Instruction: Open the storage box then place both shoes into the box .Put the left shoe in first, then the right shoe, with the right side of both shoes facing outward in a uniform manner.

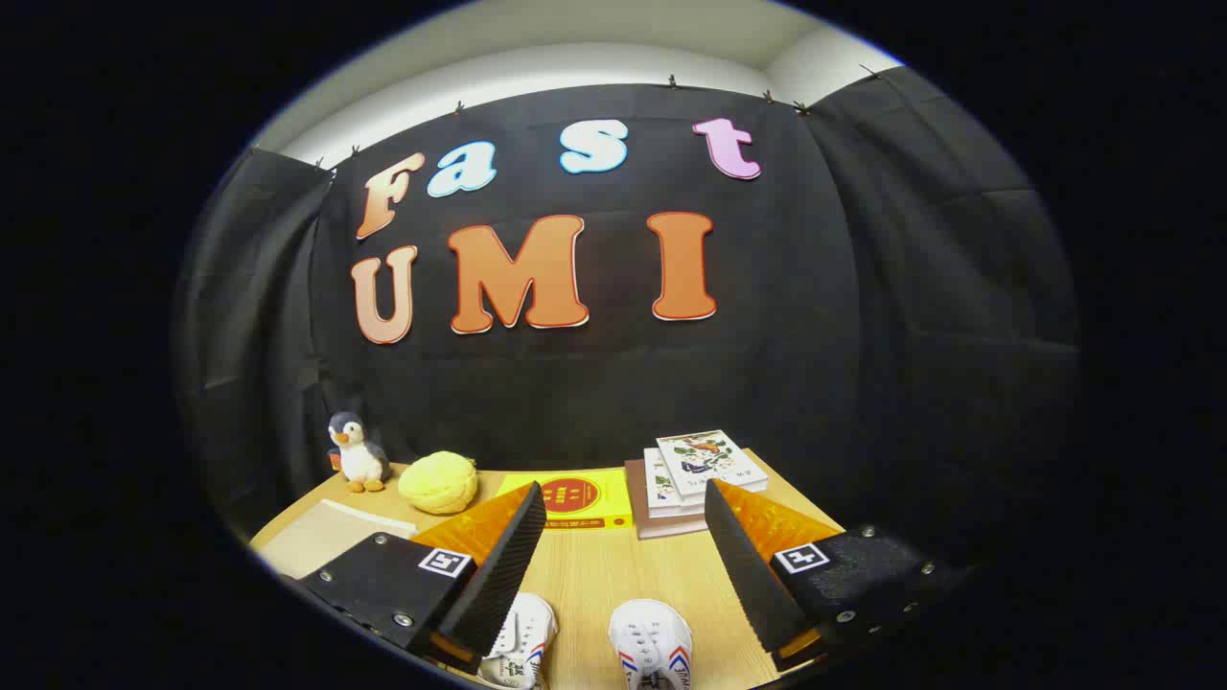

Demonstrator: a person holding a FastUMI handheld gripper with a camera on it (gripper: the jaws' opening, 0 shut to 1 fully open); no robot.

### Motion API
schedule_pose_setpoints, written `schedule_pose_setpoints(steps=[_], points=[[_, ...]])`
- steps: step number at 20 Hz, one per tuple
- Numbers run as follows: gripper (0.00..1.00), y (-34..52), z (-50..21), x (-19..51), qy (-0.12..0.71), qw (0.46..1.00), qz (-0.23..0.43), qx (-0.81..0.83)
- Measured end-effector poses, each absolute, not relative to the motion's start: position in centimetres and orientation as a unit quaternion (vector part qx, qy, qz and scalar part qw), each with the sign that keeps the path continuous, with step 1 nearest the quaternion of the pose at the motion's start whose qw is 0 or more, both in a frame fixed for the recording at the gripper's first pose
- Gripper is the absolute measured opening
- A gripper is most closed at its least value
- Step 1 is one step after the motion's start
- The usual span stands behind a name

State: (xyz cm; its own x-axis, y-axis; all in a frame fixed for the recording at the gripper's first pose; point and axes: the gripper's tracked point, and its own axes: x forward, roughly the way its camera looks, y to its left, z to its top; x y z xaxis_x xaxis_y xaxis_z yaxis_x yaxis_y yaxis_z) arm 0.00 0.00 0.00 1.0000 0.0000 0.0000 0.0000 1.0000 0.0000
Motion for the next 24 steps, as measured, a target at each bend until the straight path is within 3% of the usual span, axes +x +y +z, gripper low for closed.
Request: schedule_pose_setpoints(steps=[4,24], points=[[0.99,0.7,-0.2,-0.1,0.004,1.000,-0.018,-0.011],[0.99,5.3,-2.8,-0.9,0.052,0.996,0.065,-0.014]])
